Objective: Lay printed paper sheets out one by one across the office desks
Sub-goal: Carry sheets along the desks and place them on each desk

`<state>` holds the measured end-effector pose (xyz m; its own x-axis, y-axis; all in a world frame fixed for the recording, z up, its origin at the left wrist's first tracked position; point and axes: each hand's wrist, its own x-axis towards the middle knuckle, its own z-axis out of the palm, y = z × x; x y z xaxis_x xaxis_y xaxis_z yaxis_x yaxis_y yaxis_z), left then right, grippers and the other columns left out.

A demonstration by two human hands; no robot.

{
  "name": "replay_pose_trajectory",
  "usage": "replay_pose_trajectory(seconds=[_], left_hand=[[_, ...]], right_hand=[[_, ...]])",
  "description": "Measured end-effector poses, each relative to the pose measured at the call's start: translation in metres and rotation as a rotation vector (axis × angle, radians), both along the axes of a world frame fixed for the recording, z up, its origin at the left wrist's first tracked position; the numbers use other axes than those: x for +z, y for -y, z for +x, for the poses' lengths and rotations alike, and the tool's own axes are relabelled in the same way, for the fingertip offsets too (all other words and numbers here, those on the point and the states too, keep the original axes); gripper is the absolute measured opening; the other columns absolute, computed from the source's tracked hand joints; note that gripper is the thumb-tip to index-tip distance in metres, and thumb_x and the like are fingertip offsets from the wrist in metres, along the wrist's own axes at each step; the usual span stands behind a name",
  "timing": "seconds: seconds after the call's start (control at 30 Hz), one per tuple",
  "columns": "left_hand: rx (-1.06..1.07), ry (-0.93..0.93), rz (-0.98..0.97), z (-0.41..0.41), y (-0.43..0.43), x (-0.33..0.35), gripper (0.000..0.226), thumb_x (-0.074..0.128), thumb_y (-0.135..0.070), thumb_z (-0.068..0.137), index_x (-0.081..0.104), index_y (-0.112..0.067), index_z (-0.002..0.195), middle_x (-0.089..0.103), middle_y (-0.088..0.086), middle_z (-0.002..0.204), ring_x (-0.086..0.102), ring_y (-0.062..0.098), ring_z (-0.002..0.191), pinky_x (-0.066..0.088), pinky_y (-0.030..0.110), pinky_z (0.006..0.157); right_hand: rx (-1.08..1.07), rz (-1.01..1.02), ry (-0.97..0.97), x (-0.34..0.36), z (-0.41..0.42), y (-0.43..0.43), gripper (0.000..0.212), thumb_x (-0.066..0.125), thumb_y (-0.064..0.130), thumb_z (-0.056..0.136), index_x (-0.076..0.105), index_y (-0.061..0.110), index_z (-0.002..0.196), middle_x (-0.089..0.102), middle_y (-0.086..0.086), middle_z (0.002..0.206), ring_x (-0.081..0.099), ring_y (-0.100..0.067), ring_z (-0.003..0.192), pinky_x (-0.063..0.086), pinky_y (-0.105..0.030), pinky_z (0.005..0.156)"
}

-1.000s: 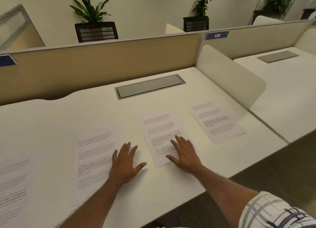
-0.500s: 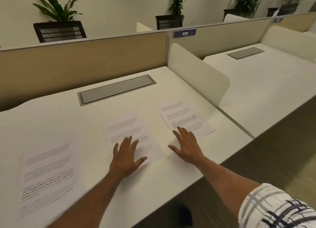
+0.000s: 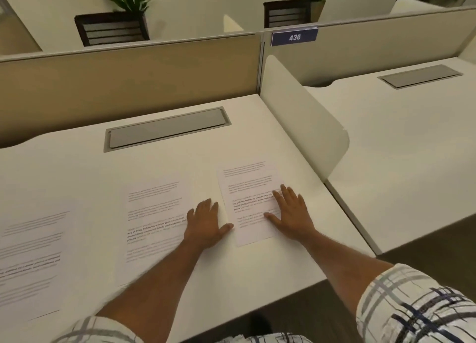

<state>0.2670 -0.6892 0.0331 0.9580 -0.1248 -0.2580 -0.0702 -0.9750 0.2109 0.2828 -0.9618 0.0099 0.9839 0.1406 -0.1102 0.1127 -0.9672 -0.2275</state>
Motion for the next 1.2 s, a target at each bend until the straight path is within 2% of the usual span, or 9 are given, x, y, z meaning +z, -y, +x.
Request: replay_pose_trajectory(seconds=[0.13,0.23,0.37,0.5,0.63,0.7,0.87,1.03,1.2], left_hand=[[0.059,-0.023,0.004,0.004,0.022,-0.003,0.089,0.039,-0.074,0.085,0.027,-0.012,0.149,0.016,0.014,0.159,0.013,0.028,0.148,0.015,0.049,0.117],[0.129,-0.034,-0.031,0.009,0.031,-0.006,0.082,0.043,-0.073,0.085,0.034,-0.017,0.145,0.021,0.015,0.156,0.019,0.030,0.144,0.021,0.047,0.114],[0.290,-0.012,-0.127,0.019,0.047,0.003,0.069,0.051,-0.067,0.085,0.051,-0.016,0.132,0.039,0.009,0.139,0.038,0.028,0.128,0.036,0.045,0.101],[0.563,0.006,-0.513,0.028,0.052,0.006,0.053,0.066,-0.050,0.084,0.058,-0.015,0.122,0.055,0.009,0.125,0.055,0.027,0.114,0.047,0.040,0.096],[0.733,-0.045,-0.845,0.036,0.050,0.005,0.033,0.073,-0.031,0.083,0.057,-0.019,0.110,0.066,0.000,0.093,0.067,0.025,0.093,0.055,0.043,0.089],[0.780,-0.099,-0.958,0.039,0.049,0.002,0.034,0.073,-0.024,0.082,0.056,-0.018,0.111,0.069,0.005,0.098,0.069,0.027,0.092,0.058,0.048,0.084],[0.576,-0.182,-0.955,0.038,0.050,-0.008,0.028,0.059,-0.010,0.088,0.065,-0.013,0.115,0.071,0.004,0.107,0.068,0.025,0.096,0.057,0.042,0.084],[0.507,-0.123,-1.050,0.036,0.047,-0.007,0.028,0.056,-0.002,0.092,0.062,-0.010,0.118,0.069,0.003,0.110,0.066,0.022,0.100,0.055,0.042,0.089],[0.407,-0.173,-1.126,0.039,0.047,-0.007,0.027,0.055,-0.001,0.092,0.063,-0.013,0.115,0.071,0.003,0.109,0.069,0.021,0.098,0.056,0.038,0.086]], right_hand=[[0.016,0.043,-0.057,-0.005,0.007,0.008,0.103,0.013,0.087,0.075,0.014,0.023,0.156,-0.001,-0.005,0.165,-0.002,-0.023,0.152,0.001,-0.041,0.122],[0.036,0.059,-0.064,-0.007,0.007,0.009,0.099,0.015,0.083,0.077,0.015,0.023,0.156,-0.002,-0.005,0.165,-0.003,-0.023,0.152,0.002,-0.041,0.123],[0.031,0.051,-0.068,-0.008,0.006,0.012,0.101,0.015,0.085,0.077,0.013,0.023,0.156,-0.004,-0.004,0.165,-0.005,-0.021,0.152,0.001,-0.041,0.123],[0.041,0.023,-0.082,-0.007,0.009,0.012,0.086,0.029,0.074,0.089,0.011,0.024,0.157,-0.006,-0.003,0.165,-0.006,-0.021,0.152,0.000,-0.040,0.122],[0.035,0.034,-0.106,-0.006,0.009,0.012,0.098,0.020,0.083,0.079,0.010,0.025,0.157,-0.008,-0.002,0.165,-0.008,-0.020,0.152,-0.002,-0.040,0.122],[0.031,0.042,-0.128,-0.004,0.010,0.011,0.088,0.032,0.075,0.088,0.010,0.025,0.157,-0.009,-0.002,0.165,-0.009,-0.020,0.151,-0.002,-0.040,0.122],[-0.029,0.170,-0.112,0.004,0.011,0.016,0.086,0.050,0.061,0.091,0.013,0.019,0.156,-0.001,-0.006,0.165,-0.001,-0.022,0.152,0.003,-0.037,0.123],[-0.289,0.430,-0.049,0.017,0.010,0.032,0.092,0.062,0.056,0.087,0.017,0.012,0.155,0.024,-0.006,0.160,0.025,-0.022,0.146,0.021,-0.038,0.120],[-0.578,0.879,-0.108,0.034,0.007,0.037,0.077,0.072,0.050,0.082,0.038,0.016,0.142,0.058,-0.007,0.126,0.056,-0.020,0.117,0.043,-0.031,0.099]])
